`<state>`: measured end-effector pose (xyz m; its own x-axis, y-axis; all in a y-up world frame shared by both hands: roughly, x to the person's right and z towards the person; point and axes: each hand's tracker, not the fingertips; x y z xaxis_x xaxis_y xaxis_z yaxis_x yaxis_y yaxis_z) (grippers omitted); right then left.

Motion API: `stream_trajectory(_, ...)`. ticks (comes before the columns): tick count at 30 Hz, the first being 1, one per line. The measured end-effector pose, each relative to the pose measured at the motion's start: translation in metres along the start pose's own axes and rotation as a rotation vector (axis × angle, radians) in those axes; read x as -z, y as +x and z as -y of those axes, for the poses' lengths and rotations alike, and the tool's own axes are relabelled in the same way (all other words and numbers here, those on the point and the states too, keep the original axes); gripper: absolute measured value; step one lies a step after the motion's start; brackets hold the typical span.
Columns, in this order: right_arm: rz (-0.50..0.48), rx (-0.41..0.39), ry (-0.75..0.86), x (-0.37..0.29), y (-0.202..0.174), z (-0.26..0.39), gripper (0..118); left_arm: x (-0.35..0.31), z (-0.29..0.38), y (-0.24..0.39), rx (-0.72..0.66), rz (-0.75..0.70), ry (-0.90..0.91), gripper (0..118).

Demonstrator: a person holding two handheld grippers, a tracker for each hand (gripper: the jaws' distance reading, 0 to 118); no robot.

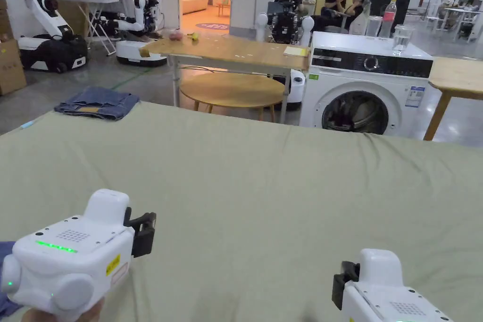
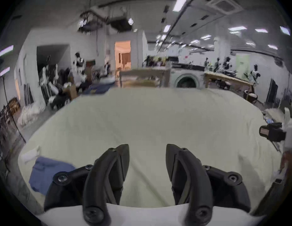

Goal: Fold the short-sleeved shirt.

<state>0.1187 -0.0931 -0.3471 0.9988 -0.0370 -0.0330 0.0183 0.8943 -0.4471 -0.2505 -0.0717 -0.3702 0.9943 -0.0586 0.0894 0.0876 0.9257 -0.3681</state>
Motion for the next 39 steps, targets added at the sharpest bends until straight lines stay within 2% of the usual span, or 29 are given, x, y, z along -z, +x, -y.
stream_trajectory(5, 0.041, 0.021, 0.092, -0.009, 0.014, -0.014, 0, -0.001, -0.012, 0.059, -0.015, 0.033, 0.075, 16)
stream_trajectory(9, 0.066, 0.033, 0.150, -0.017, 0.020, -0.020, 0, 0.002, -0.015, 0.086, -0.077, 0.064, 0.092, 4)
stream_trajectory(15, 0.086, 0.025, 0.213, -0.021, 0.022, -0.020, 0, 0.001, -0.014, 0.111, -0.079, 0.032, 0.145, 1)
stream_trajectory(19, 0.087, 0.030, 0.245, -0.022, 0.021, -0.020, 0, -0.003, -0.010, 0.109, -0.116, 0.019, 0.226, 1)
stream_trajectory(26, 0.087, 0.011, 0.270, -0.022, 0.014, -0.017, 0, -0.003, -0.007, 0.102, -0.136, -0.005, 0.263, 1)
stream_trajectory(33, 0.090, 0.017, 0.270, -0.019, 0.011, -0.015, 0, 0.001, -0.008, 0.102, -0.121, 0.005, 0.244, 1)
stream_trajectory(39, 0.108, -0.015, 0.282, -0.018, 0.011, -0.015, 0, 0.004, -0.007, 0.102, -0.090, -0.010, 0.226, 1)
